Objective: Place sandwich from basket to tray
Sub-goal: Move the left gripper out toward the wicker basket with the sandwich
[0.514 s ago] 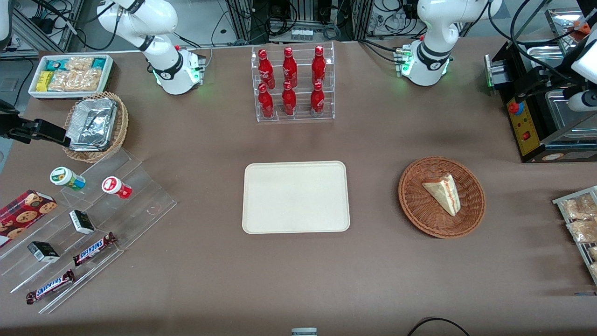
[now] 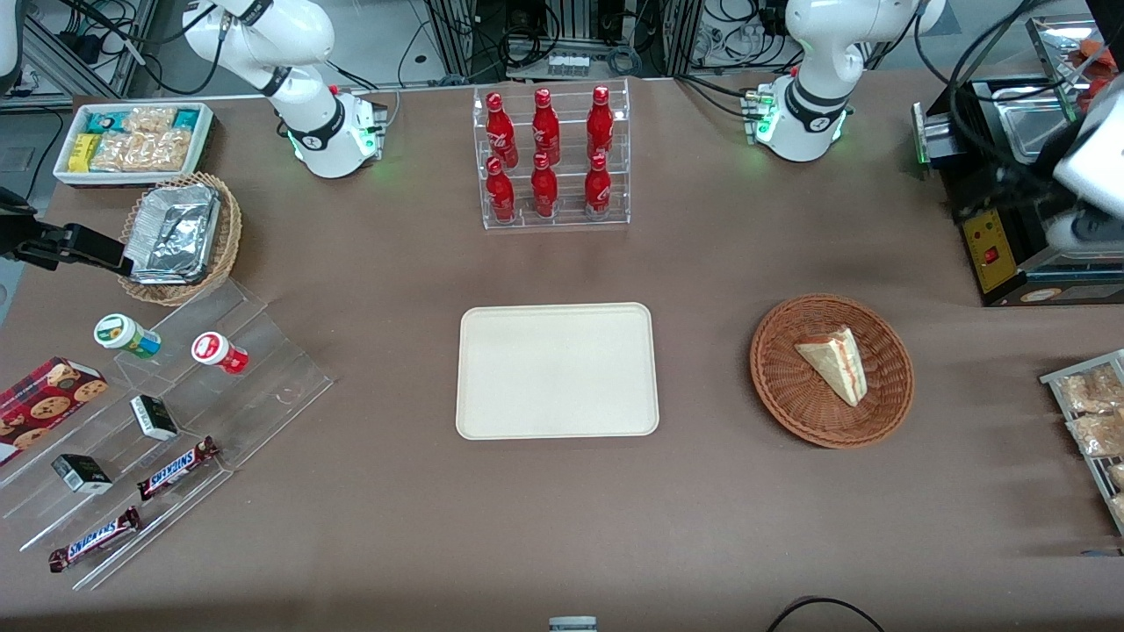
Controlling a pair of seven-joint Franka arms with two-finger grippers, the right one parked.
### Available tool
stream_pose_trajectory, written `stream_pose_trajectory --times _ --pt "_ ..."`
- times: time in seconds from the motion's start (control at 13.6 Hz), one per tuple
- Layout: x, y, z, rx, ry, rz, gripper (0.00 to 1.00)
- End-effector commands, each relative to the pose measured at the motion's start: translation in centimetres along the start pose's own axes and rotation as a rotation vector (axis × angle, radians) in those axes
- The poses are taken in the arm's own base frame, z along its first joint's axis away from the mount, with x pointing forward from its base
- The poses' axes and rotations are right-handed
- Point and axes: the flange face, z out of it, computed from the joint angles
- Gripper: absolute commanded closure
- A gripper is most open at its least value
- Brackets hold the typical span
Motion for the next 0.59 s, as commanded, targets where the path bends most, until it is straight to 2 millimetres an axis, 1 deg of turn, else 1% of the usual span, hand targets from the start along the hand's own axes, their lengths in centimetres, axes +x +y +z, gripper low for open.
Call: stream_pose_trajectory --times 0.0,0.15,0.29,0.44,0.51 --pt "2.8 -1.3 5.9 -0.005 0.0 -0.121 0.0" --pt "4.2 -0.9 10.4 -0.013 0.048 -0.276 0.0" --pt "4.8 -0.6 14.8 -0.023 0.073 -0.353 0.0" --pt "4.9 -0.3 18.0 -0.034 0.089 -0.474 0.0" --pt "4.8 -0.1 19.4 -0.038 0.096 -0.493 0.0"
